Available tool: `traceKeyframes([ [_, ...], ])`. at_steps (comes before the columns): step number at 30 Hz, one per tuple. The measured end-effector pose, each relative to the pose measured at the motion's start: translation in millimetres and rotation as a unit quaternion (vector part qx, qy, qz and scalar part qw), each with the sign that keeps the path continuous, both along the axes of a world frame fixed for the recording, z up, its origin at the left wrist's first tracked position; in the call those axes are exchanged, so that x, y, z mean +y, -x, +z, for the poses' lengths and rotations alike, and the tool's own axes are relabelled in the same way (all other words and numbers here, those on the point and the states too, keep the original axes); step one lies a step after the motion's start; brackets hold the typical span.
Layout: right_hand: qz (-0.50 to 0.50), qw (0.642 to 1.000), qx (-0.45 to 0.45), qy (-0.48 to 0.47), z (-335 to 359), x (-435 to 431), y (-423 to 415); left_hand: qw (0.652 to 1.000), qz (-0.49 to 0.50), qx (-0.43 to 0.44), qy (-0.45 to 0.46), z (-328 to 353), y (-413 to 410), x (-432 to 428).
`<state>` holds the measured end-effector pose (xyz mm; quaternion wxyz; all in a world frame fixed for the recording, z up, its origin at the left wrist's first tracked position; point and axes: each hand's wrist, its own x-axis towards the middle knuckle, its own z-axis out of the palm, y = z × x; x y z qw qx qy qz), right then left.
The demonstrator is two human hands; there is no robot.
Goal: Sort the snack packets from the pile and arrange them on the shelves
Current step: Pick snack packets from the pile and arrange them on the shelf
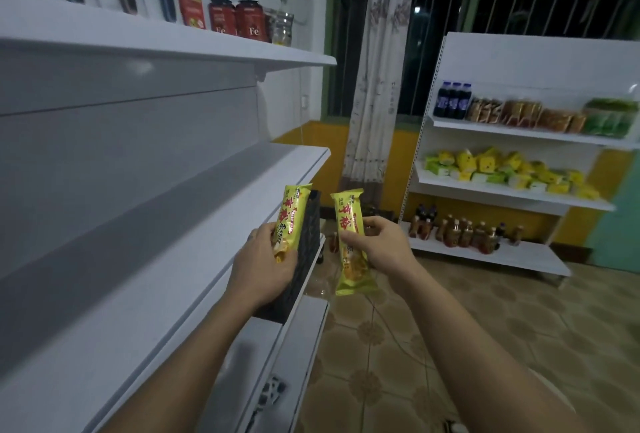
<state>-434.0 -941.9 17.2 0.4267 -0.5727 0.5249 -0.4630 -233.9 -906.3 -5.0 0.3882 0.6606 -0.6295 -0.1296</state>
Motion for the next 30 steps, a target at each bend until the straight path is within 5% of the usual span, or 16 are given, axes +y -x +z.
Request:
traceKeyframes([
  [17,0.073,0.997,-0.012,-0.018,-11,-243,92,0.996,0.077,-0.025,-0.029,0,97,-208],
  [30,0.246,0.969,-0.002,-0.033,-8,-346,-44,0.964,0.26,-0.017,-0.057,7,-8,-248],
])
